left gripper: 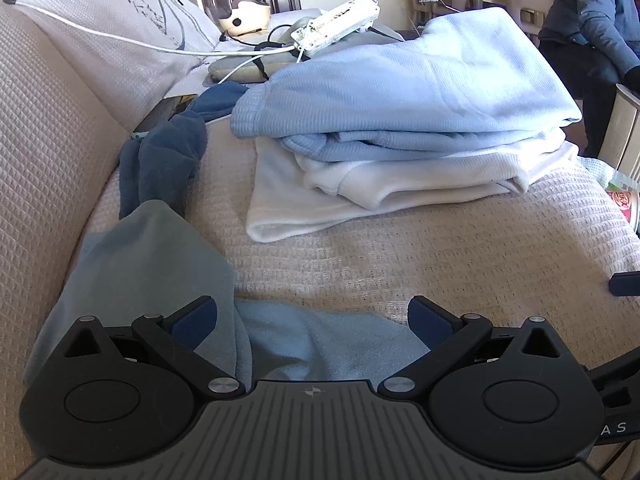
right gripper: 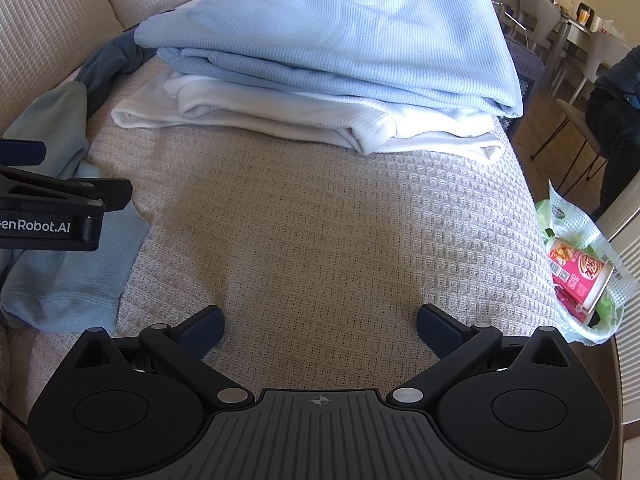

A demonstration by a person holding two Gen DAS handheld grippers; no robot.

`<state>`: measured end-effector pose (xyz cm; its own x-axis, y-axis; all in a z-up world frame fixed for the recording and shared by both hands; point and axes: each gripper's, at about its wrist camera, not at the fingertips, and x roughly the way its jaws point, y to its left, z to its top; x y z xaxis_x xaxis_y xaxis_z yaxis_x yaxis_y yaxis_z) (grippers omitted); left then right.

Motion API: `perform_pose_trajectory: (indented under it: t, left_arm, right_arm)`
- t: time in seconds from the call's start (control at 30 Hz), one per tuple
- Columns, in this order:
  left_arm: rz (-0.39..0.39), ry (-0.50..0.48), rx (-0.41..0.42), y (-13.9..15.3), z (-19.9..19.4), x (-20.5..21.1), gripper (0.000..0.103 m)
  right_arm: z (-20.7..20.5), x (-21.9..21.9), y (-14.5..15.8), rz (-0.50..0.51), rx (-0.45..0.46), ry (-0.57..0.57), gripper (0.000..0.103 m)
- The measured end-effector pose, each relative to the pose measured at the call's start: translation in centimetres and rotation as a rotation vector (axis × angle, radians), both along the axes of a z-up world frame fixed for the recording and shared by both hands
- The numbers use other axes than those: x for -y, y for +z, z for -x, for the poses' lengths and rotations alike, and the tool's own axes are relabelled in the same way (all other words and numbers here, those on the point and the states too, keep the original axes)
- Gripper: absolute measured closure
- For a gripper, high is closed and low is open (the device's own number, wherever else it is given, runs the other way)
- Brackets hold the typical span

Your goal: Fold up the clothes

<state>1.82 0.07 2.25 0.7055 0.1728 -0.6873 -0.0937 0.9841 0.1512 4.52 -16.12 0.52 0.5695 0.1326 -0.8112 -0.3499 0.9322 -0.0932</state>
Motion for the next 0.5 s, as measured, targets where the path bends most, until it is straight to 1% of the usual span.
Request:
perform_pose_trajectory:
  t: [0.5]
  left_arm:
    - [0.002, -0.002, -0.005, 0.05, -0.03, -0.02, 0.001]
  right_arm:
    - [0.08, 0.01, -0.05, 0.003, 0.002, 0.000, 0.000]
